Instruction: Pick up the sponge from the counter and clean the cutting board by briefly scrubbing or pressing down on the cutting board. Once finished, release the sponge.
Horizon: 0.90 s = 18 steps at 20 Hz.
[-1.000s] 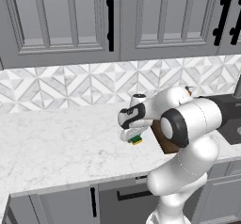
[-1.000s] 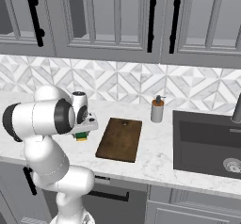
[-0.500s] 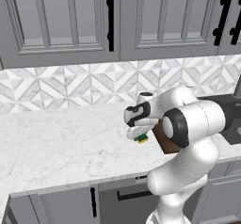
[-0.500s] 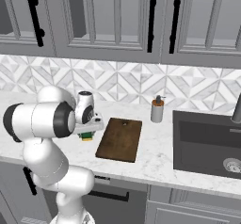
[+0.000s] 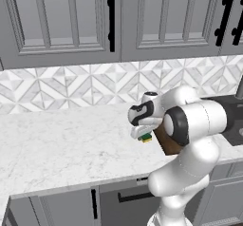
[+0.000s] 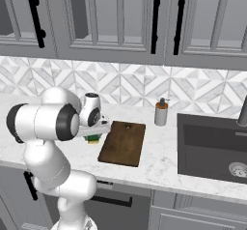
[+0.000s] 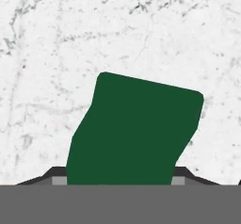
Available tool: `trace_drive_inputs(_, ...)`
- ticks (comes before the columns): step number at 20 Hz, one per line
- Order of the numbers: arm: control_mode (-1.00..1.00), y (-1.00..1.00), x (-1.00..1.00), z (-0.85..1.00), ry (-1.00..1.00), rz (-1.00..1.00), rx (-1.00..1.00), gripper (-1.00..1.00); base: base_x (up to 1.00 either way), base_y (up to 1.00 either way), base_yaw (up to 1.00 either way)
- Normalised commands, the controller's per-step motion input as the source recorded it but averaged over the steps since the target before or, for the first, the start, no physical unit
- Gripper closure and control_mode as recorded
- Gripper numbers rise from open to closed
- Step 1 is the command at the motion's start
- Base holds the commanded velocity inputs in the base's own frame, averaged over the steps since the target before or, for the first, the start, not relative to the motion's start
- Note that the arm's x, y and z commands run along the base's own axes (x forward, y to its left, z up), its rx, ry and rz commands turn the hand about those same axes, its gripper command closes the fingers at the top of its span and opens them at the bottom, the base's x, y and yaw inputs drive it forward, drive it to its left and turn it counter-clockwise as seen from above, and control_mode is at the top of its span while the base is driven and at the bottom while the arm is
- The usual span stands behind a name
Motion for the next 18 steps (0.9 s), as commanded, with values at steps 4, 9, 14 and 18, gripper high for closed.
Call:
trace_drive_inputs(4,-1.0,-0.28,0.23,0.19,0.0,0.0,0.0,1.0,0.0,0.0,0.0)
trace_drive_inputs(9,-1.0,-0.36,0.21,0.18,0.0,0.0,0.0,1.0,0.0,0.0,0.0)
trace_drive_inputs(14,-1.0,-0.53,0.06,0.01,-0.01,-0.01,0.01,1.0,0.0,0.0,0.0)
trace_drive_inputs(18,-1.0,-0.56,0.06,0.0,-0.02,-0.02,0.0,1.0,0.0,0.0,0.0)
